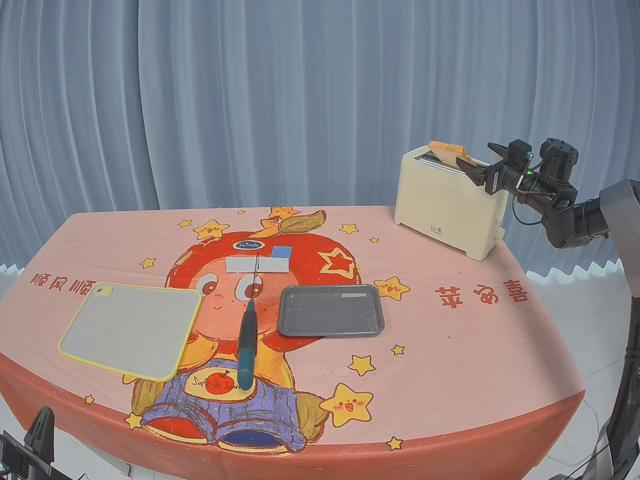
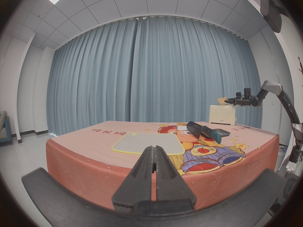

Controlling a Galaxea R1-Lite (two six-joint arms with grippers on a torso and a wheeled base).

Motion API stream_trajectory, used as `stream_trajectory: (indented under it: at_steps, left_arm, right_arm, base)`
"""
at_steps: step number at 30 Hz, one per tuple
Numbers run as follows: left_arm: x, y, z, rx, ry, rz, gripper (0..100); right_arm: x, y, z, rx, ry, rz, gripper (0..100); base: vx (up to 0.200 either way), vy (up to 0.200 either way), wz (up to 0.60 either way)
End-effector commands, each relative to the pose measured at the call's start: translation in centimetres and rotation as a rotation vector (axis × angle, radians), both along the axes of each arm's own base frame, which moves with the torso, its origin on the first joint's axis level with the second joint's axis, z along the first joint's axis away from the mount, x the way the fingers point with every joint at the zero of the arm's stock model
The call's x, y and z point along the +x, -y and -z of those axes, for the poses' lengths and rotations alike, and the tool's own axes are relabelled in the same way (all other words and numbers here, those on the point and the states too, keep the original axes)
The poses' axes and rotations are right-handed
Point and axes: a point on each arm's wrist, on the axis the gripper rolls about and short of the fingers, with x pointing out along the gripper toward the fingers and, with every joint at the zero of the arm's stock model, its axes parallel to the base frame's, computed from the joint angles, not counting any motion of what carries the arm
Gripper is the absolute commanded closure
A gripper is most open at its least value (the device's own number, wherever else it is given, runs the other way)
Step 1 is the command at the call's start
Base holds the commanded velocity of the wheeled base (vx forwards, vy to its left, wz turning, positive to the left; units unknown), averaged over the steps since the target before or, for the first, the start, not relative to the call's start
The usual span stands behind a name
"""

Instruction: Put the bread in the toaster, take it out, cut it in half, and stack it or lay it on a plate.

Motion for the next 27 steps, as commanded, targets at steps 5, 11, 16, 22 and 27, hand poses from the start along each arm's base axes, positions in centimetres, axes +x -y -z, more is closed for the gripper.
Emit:
stream_trajectory:
  at_steps: [5,11,16,22,27]
  left_arm:
    - [0.1,0.0,0.5,0.0,-0.012,-0.001,100]
    - [0.1,0.0,0.5,0.0,-0.012,-0.001,100]
    - [0.1,0.0,0.5,0.0,-0.01,-0.001,100]
    - [0.1,0.0,0.5,0.0,-0.01,-0.001,100]
    - [0.1,0.0,0.5,0.0,-0.012,-0.001,100]
  right_arm:
    - [0.0,0.1,-0.3,0.002,0.006,0.017,0]
    - [0.3,0.1,-0.9,0.01,0.019,0.046,0]
    - [0.8,0.3,-1.6,0.014,0.013,0.081,0]
    - [1.2,0.4,-1.9,0.014,0.029,0.101,0]
    - [1.5,0.3,-1.6,0.016,0.032,0.116,0]
  base:
    - [0.0,0.0,0.0]
    - [0.0,0.0,0.0]
    - [0.0,0.0,0.0]
    - [0.0,0.0,0.0]
    - [0.0,0.0,0.0]
